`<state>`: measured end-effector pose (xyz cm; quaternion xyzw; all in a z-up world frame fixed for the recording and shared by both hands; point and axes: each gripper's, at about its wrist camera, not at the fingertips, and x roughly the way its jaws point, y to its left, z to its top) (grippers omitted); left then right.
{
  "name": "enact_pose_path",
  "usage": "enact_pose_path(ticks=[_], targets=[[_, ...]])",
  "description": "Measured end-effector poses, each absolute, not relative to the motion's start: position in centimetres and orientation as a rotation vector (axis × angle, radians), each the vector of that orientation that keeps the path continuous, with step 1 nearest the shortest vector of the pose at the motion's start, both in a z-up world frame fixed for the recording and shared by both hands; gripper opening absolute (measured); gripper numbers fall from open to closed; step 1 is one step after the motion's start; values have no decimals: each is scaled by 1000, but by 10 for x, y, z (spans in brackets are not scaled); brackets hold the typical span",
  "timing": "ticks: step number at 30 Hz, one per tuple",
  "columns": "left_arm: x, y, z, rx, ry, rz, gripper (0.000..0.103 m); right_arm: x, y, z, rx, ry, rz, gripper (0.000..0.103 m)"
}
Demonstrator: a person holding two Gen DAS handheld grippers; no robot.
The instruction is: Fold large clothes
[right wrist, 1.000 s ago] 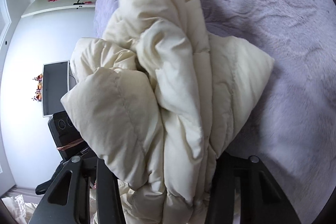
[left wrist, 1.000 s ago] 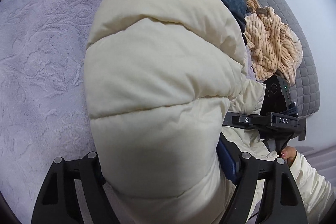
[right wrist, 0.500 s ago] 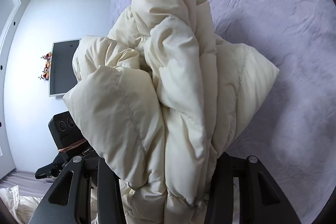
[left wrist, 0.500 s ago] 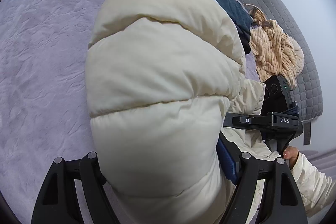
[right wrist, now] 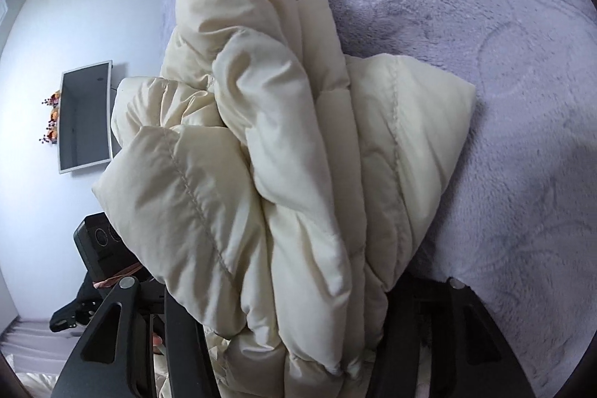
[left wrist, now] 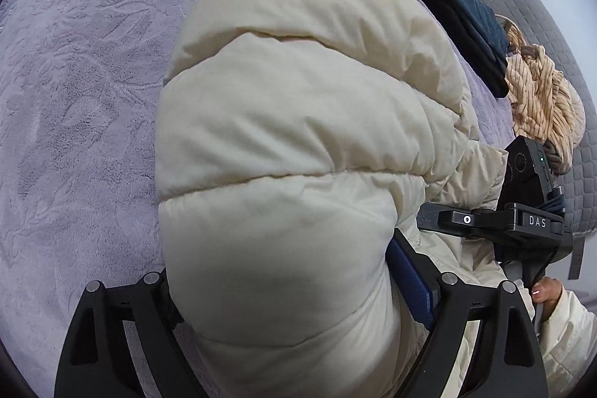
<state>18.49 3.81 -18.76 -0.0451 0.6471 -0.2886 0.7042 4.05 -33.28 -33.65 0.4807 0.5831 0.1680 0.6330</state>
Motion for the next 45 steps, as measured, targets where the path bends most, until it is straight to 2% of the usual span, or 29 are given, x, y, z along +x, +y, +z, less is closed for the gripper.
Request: enact_pose_path(ticks=[5,10,11,13,14,18,20,23,25,28,32,35,38,41,45], targets=[[185,38,-190,-108,1441,-634,90,41,-334,-310,987,1385,320,61],[185,42,-190,-107,1437,-625,90,17,-343,-253,790,1361,228,60],[184,40,-189,-106,1435,-624,90,11,-343,-238,759,1337,227,57],[184,40,-189,-103,1432,-625,90,-2,-340,-212,731,1302,254,15],[184,38,-188,-102,1432,-624,90,-8,-332,-202,730,1292,278,11],[183,36,-185,-93,1431,-620,90,-26,-279,-188,628,1318,371,10],[182,35,-178,-85,1438,-612,90,-31,-259,-203,507,1372,308,9],[181,39,-153,-47,1412,-610,88,-38,-260,-231,481,1416,243,4],[176,43,-127,21,1349,-627,80,-40,-263,-238,504,1419,240,2],[172,45,-86,64,1267,-701,57,-42,-263,-241,480,1408,243,2],[176,18,-50,36,1211,-871,56,-47,-267,-247,510,1399,238,2],[188,-23,-66,50,1227,-931,56,-38,-255,-259,510,1397,225,2],[213,-57,-108,73,1282,-902,56,-38,-254,-266,502,1403,207,1],[233,-73,-147,44,1340,-875,56,-38,-257,-275,532,1381,194,0],[232,-83,-172,70,1325,-868,56,-32,-266,-289,569,1363,197,0]])
